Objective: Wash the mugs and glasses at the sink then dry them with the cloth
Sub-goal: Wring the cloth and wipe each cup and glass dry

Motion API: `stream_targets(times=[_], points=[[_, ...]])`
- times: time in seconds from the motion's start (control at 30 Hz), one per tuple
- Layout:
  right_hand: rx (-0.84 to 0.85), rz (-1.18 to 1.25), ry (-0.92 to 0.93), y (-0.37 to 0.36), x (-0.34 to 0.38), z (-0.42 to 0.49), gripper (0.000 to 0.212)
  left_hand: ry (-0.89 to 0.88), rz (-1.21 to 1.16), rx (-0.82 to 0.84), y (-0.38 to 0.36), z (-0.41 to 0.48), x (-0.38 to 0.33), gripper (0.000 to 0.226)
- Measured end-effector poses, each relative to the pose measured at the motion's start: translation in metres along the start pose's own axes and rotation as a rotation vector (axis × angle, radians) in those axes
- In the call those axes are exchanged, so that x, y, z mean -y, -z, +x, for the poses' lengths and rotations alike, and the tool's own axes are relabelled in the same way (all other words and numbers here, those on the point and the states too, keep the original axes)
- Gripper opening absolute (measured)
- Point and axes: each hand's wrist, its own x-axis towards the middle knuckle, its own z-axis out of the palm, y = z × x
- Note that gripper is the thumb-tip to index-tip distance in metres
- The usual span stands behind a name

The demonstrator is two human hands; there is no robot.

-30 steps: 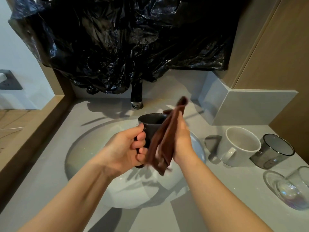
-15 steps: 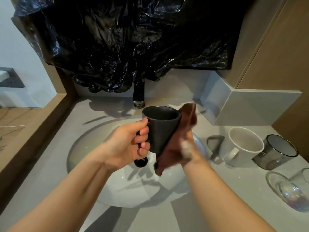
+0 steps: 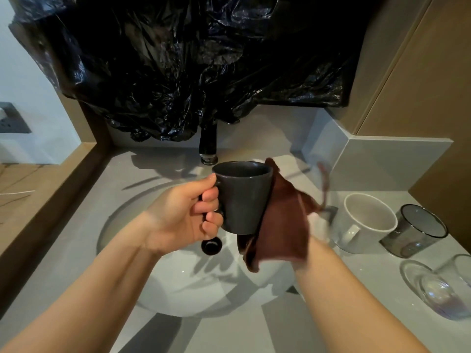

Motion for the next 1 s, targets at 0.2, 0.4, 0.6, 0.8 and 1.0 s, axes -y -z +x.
stream_targets(times=[0.2, 0.4, 0.6, 0.8, 1.0], points=[[-0.102, -0.223, 0.276, 0.000, -0.011, -0.004, 0.045, 0.032, -0.063, -0.041, 0.006, 0.002, -0.002, 0.041], [-0.069, 0.099, -0.123, 0.006, -0.003, -0.009, 0.068, 0.096, -0.052, 0.073, 0.002, -0.005, -0.011, 0.043], [-0.128, 0.135, -0.045, -0.009, -0.016, -0.017, 0.070, -0.299, 0.331, -0.437, -0.008, 0.015, 0.009, 0.026], [-0.420, -0.205, 0.107, -0.023, -0.034, -0.015, 0.060, -0.555, 0.184, -0.637, -0.022, 0.021, 0.018, 0.020], [-0.473, -0.673, 0.412, -0.039, -0.029, -0.022, 0.073, -0.636, 0.220, -0.713, -0.019, 0.025, 0.032, 0.014]])
